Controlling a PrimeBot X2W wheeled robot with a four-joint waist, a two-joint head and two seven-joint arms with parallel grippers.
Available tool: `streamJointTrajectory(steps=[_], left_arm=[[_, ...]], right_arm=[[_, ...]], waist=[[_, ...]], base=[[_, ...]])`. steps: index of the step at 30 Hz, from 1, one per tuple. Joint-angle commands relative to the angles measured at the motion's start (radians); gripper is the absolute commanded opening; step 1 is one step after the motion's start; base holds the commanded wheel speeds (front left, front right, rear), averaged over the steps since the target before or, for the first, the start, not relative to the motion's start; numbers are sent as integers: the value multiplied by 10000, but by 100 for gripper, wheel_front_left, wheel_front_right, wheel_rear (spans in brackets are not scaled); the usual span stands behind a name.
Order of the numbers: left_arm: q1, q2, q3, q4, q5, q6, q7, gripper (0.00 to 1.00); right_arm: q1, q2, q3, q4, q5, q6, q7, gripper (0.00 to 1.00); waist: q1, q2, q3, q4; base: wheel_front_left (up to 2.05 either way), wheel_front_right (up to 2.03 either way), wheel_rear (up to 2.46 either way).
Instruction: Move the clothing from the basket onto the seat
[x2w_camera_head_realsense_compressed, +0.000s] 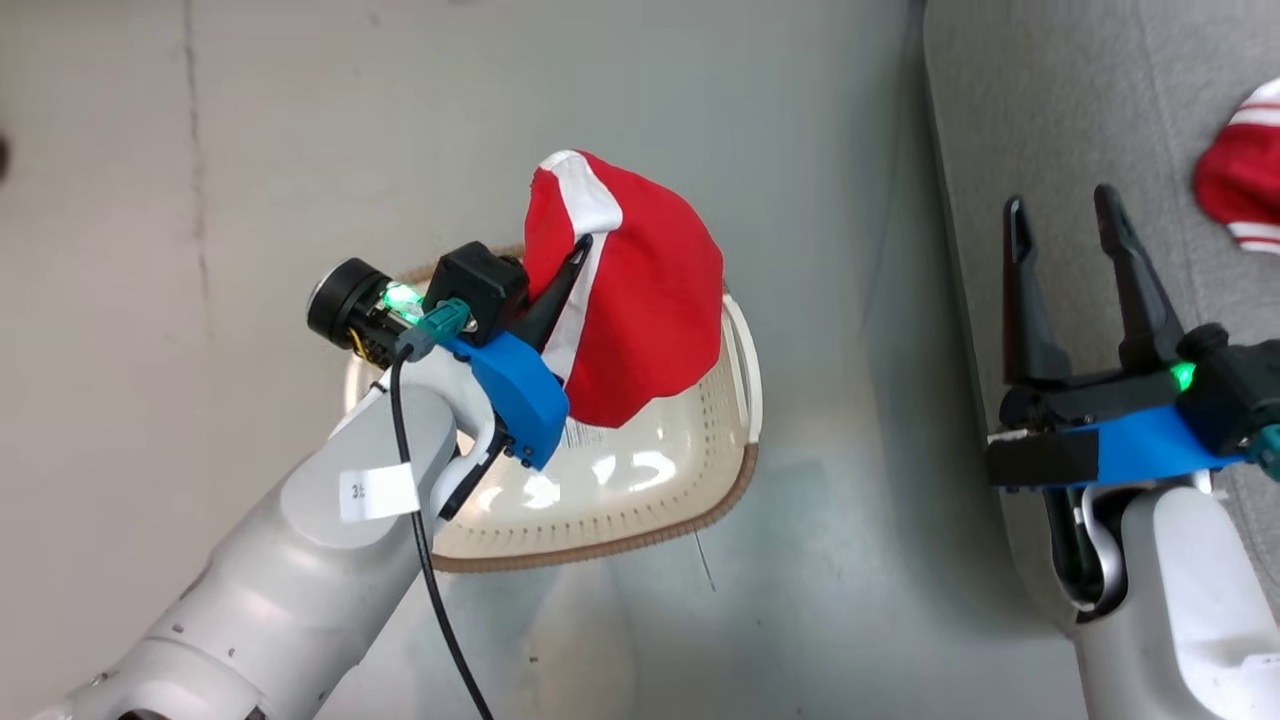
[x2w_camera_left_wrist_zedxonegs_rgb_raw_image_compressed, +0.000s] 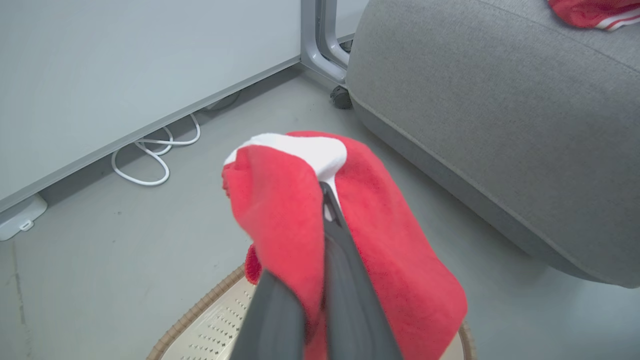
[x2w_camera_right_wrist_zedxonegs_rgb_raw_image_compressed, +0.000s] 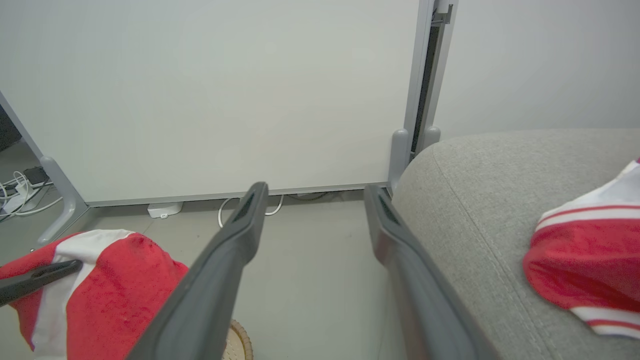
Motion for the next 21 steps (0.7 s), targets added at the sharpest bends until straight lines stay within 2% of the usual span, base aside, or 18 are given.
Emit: streamJointTrajectory(steps=[1,10,21], left_arm=[[151,9,156,-109,124,8,-47,0],[950,-176,1578,-990,1120,-63,-49,0],[1455,-638,2294,-1455,1744,-167,-50,0]], right_arm=[[160,-2,-5,52,-12,1,-5,100],[933,-2,33,422,90,1,-7,100],[1923,-2,61,737,299,1,-7,100]], waist=[[1,-1,-660,213],[1,-1,-2247,265],[1,-1,-3839,180]], base=[[0,0,0],[0,0,0],[0,0,0]])
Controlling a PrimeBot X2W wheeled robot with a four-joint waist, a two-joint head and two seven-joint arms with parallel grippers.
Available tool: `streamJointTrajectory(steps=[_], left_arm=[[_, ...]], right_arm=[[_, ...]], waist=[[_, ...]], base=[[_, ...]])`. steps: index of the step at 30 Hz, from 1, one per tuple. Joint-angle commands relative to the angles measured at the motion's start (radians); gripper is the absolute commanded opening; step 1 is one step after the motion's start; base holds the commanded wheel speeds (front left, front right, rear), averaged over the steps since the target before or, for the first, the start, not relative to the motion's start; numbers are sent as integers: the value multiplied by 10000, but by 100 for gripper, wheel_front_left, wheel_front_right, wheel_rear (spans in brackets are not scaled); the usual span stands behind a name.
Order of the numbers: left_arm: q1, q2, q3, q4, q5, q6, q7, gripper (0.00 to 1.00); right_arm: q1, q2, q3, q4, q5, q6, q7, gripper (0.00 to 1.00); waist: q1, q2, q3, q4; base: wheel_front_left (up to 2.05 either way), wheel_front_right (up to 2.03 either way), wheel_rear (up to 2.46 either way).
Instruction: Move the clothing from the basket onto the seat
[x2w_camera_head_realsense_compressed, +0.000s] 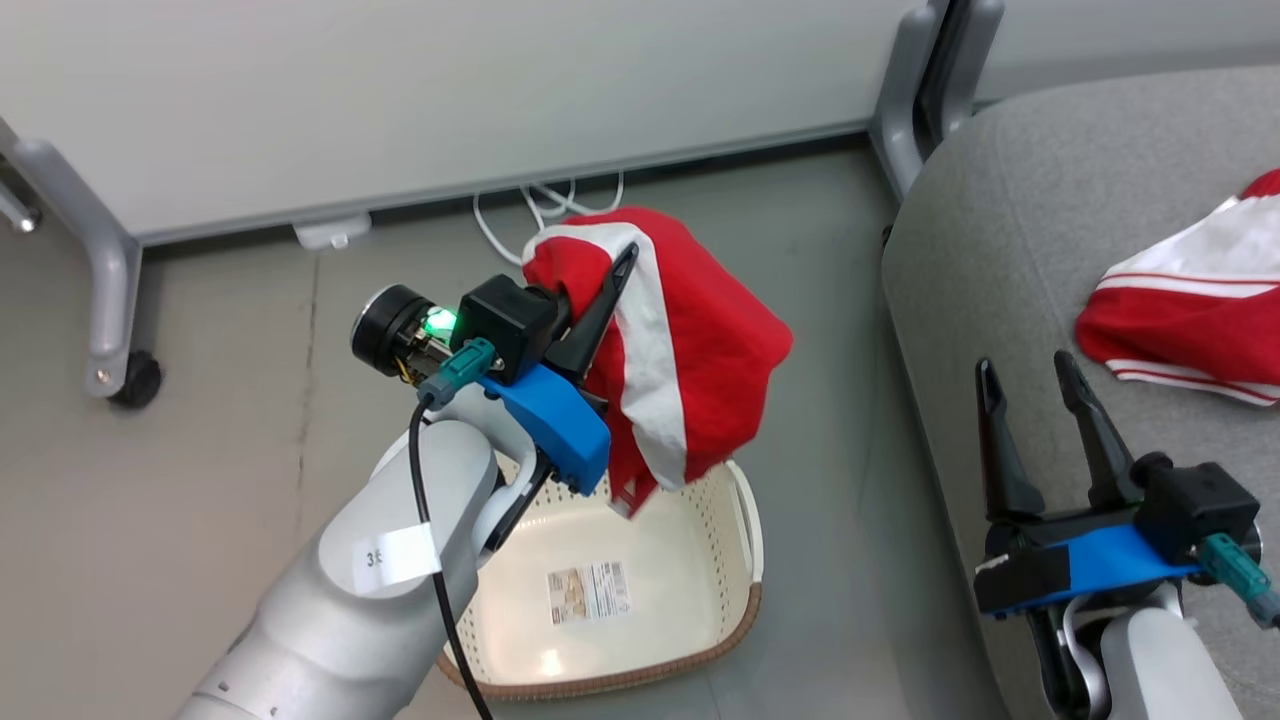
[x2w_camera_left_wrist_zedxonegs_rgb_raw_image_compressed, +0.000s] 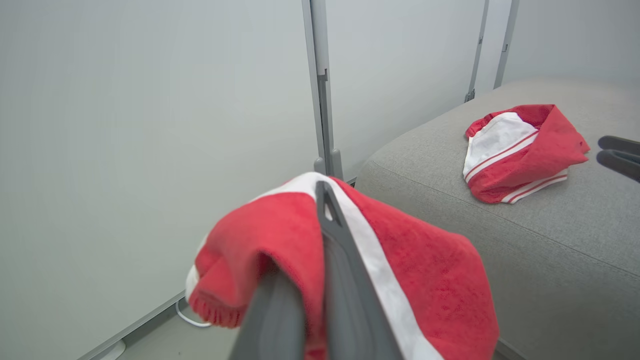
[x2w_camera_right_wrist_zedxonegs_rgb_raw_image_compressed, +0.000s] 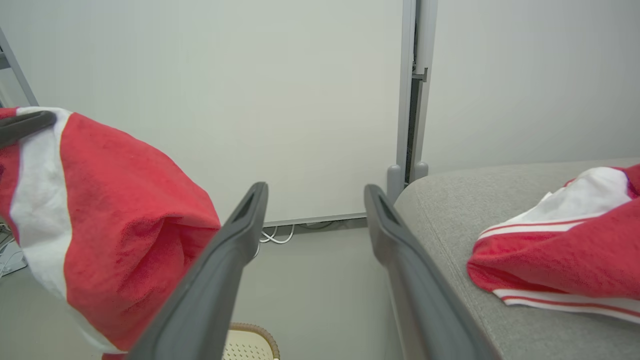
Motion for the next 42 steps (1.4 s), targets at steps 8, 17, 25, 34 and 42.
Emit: streamJointTrajectory(steps=[8,17,25,34,42], left_arm=[[376,-155,94,-285,290,-70,-50,0],[519,-132,19,-362,349,-71,-50,0],[354,-175,-78,-395,286,-73,-50,0],[132,-266,-157,-507,311,-74,-49,0],[-58,-418,-407,-674,393,-75,-51,0]], right_arm=[[728,0,-109,50,66,1,-9,100],[786,0,-157,-57,40,1,-9,100],[171,1,522,-534,-216,1,-7,100],[-1263,-388,2690,-322,-225,1,-7,100],[-2628,-601,3972,1030,-278,1,-7,100]], waist=[[3,-1,-1049,-22],[3,-1,-1299,85],[3,-1,-1249,194],[3,-1,-1036,339],[3,-1,-866,636]], base=[[0,0,0],[0,0,0],[0,0,0],[0,0,0],[0,0,0]])
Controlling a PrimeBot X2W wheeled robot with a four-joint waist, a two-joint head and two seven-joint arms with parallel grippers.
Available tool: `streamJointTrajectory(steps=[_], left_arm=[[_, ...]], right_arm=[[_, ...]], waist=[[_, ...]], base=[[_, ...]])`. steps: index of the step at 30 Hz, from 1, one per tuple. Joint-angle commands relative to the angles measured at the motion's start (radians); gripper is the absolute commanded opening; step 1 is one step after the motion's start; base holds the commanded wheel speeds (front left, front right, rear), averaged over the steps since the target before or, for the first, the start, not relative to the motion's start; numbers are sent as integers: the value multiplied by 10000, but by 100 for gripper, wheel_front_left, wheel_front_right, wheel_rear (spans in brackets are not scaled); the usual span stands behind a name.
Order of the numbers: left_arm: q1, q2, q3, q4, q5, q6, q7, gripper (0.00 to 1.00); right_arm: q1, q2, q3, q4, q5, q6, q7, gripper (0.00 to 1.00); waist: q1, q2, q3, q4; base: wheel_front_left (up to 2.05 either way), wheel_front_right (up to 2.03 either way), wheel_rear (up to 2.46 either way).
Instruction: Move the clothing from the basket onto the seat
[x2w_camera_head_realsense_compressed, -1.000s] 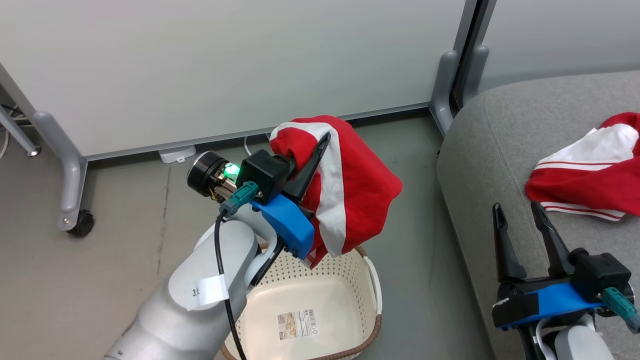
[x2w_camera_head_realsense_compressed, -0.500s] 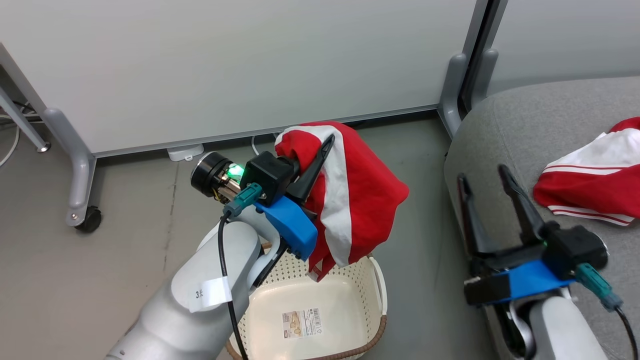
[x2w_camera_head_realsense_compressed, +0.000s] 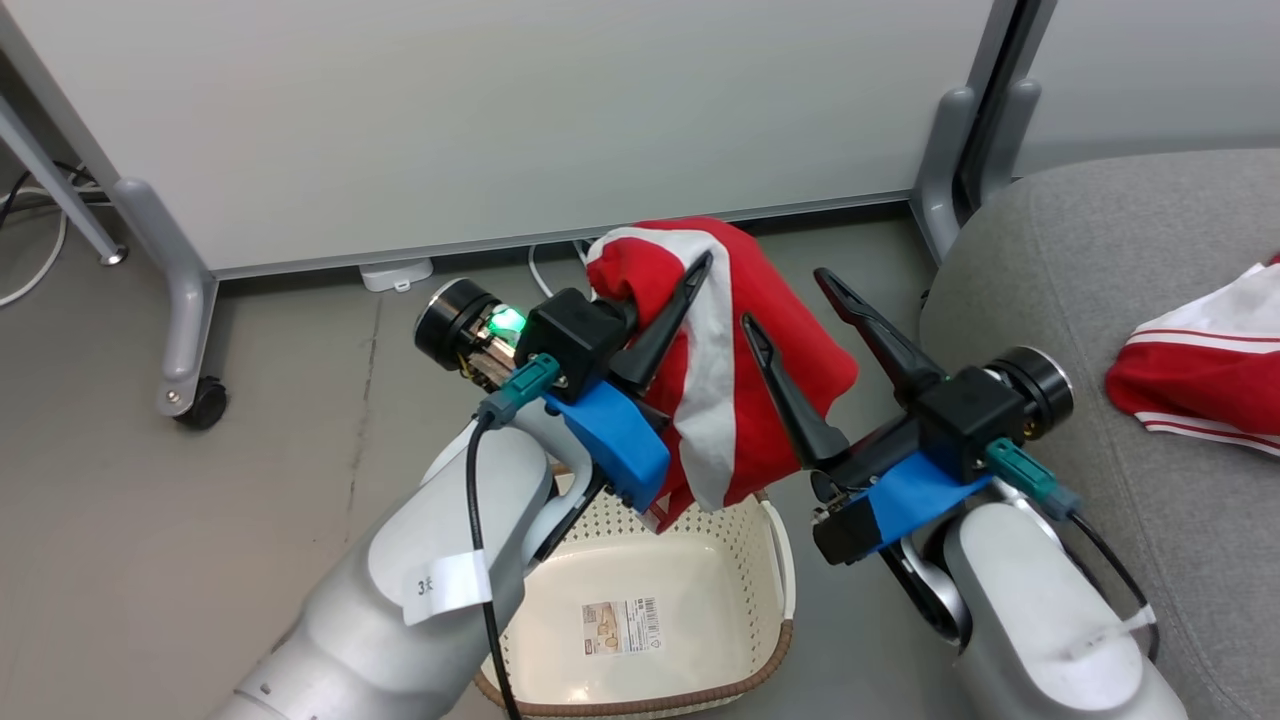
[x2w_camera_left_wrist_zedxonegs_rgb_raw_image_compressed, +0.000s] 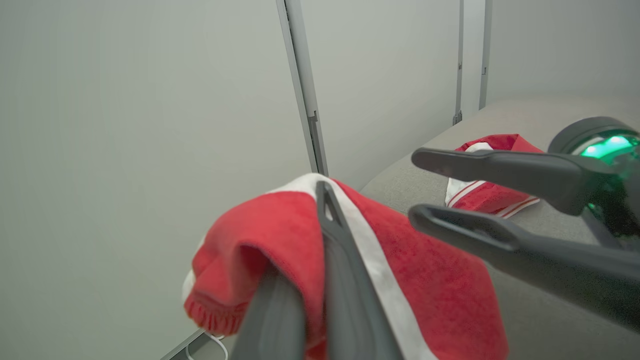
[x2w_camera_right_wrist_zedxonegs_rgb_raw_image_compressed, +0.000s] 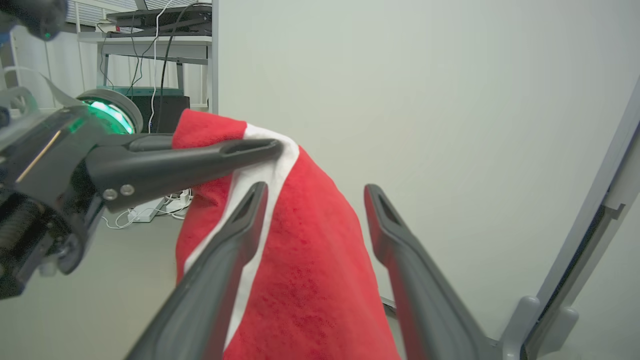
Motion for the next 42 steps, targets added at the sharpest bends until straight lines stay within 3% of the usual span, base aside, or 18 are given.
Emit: streamJointTrajectory(steps=[1,14,15,16,32,33,34,42], left_arm=[[-127,-49,-84,-87,85,-21,-51,0],[-272,-270,-784,-630,55,-20,-51,0],[-274,-276,-811,-656,46,-20,-51,0],[-277,-277,-838,-662,26,-20,-51,0],[-207,-159,-821,-575,12,-21,-49,0],[-189,-148,-838,-484,8,-21,-49,34],[-185,-153,-847,-451,-19,-21,-49,100],[21,-137,-697,-375,104,-19,-49,100]], right_arm=[[-328,-72,178,268,-43,1,-5,100],[-1420,-243,1091,2994,-406,1,-5,100],[-1436,-183,1067,3135,-295,1,-5,42],[-1475,-139,1031,3233,-232,1,-5,2],[-1345,2,826,2967,111,1,-6,0],[-1311,9,751,2898,119,1,-6,0],[-1289,11,702,2854,133,1,-6,0],[-1170,3,-63,2371,224,1,-6,0]], waist=[[0,-1,57,96],[0,-1,142,519],[0,-1,131,538],[0,-1,119,550],[0,-1,70,432],[0,-1,86,422],[0,-1,99,419],[0,-1,330,342]], base=[[0,0,0],[0,0,0],[0,0,0],[0,0,0],[0,0,0],[0,0,0],[0,0,0],[0,0,0]])
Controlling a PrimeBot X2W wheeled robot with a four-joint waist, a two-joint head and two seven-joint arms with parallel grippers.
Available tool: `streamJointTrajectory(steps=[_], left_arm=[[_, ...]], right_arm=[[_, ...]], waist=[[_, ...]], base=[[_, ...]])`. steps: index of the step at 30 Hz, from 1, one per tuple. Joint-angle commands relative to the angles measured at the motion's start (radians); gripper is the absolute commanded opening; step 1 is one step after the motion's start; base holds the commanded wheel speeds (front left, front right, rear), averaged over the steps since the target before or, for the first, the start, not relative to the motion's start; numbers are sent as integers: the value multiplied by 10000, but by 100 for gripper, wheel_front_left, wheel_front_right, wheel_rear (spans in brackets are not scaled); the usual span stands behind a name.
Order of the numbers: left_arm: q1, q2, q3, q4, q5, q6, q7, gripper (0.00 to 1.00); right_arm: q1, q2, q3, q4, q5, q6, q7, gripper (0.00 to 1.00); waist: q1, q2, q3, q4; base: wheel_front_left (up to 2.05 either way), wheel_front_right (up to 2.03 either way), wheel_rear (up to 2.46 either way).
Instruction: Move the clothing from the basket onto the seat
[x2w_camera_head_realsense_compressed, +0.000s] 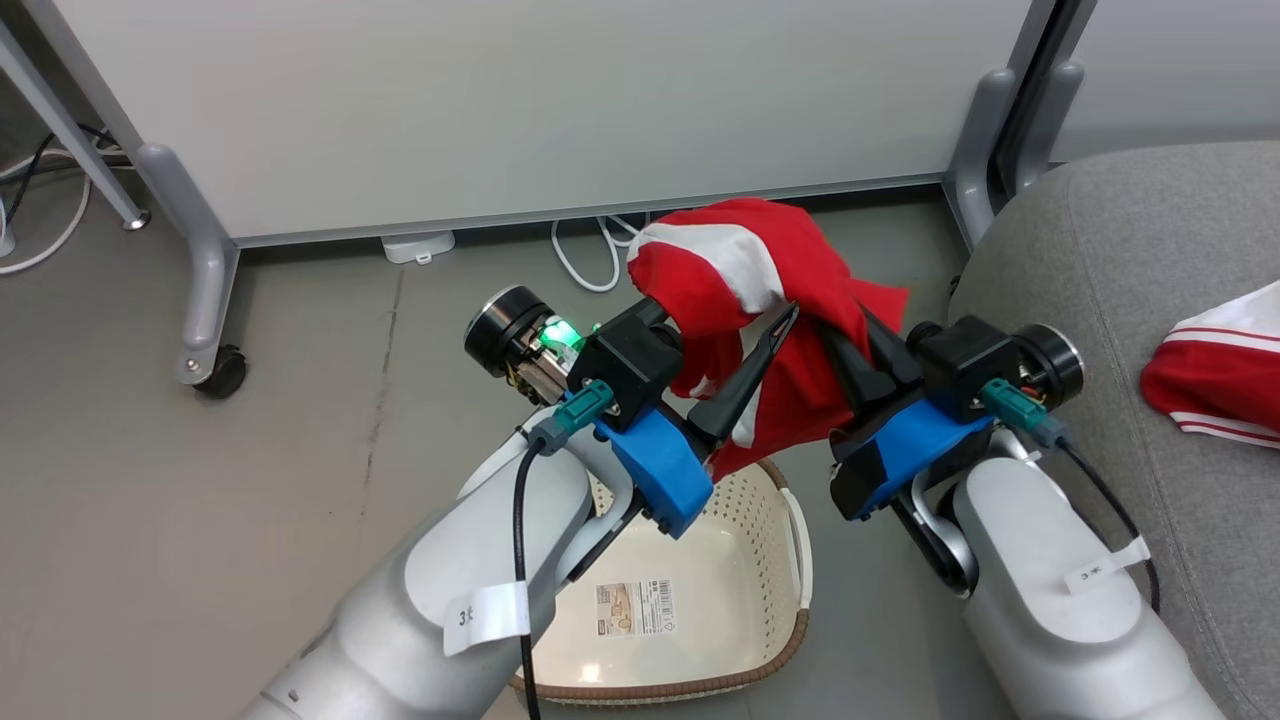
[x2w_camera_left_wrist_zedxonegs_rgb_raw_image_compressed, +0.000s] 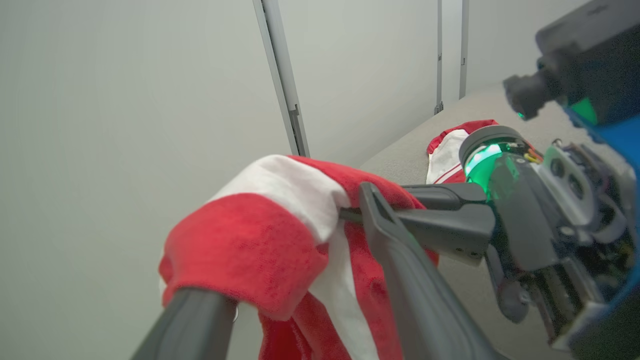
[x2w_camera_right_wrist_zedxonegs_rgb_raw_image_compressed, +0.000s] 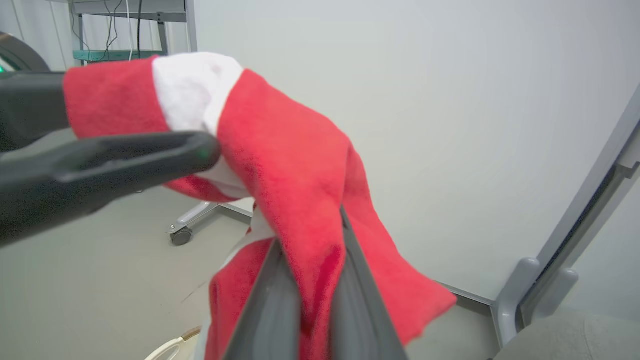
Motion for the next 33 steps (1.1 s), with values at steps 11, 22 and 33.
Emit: streamJointTrajectory(steps=[11,22,33], left_arm=[[487,181,140,-170,249,-16,-47,100],[843,413,131,-723,663,-15,-47,100],[1255,517,-41,-1204,931,-14,-47,100]], right_arm=[[373,74,-1819,-1047,-21,1,-8,0],[1120,58,-3335,-2380,-129,1,-8,0],[2241,235,-4611,-3400,-222,1,-8,0]], waist=[[-1,0,757,-767],[-1,0,1392,-2127],[-1,0,1506,-3246]], base=[[0,0,0],[0,0,0],[0,0,0]])
